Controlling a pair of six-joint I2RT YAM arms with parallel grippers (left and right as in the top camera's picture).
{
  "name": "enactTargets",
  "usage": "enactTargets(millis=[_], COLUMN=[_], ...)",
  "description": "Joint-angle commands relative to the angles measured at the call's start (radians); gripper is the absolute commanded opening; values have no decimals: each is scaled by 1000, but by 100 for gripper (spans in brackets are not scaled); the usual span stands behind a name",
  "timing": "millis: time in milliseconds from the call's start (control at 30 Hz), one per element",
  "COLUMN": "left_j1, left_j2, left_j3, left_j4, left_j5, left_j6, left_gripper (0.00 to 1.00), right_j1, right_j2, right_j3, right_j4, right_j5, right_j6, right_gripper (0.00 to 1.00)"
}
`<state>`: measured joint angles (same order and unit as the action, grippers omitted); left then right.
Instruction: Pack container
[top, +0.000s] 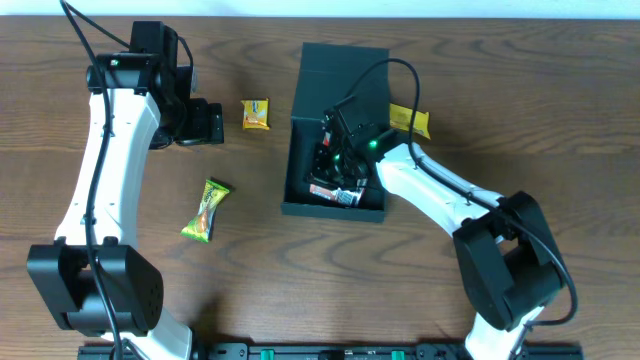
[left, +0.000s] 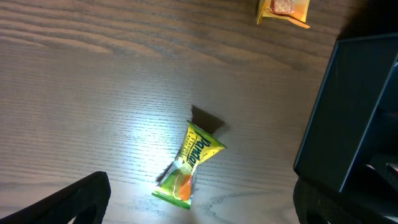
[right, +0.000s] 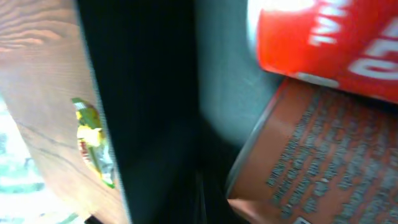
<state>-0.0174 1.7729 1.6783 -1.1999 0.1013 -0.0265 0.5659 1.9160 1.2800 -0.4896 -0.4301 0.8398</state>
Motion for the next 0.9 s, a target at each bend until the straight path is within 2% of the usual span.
enactTargets(millis=[0, 367, 567, 867], left_j1=[-4, -4, -4, -4], left_j2=[-4, -4, -4, -4], left_j3=[0, 0, 0, 0], left_j4=[-4, -3, -3, -3], left_j5=[-1, 0, -1, -1], left_j6=[-4, -4, -4, -4], left_gripper=[96, 95, 96, 96], right_j1=[2, 4, 13, 54], right_j2=[7, 7, 7, 7], right_j3=[26, 179, 179, 179], right_j4=[-29, -230, -184, -234], right_j5=[58, 187, 113, 224], right_j6=[-31, -63, -51, -79], right_gripper=[2, 2, 2, 2])
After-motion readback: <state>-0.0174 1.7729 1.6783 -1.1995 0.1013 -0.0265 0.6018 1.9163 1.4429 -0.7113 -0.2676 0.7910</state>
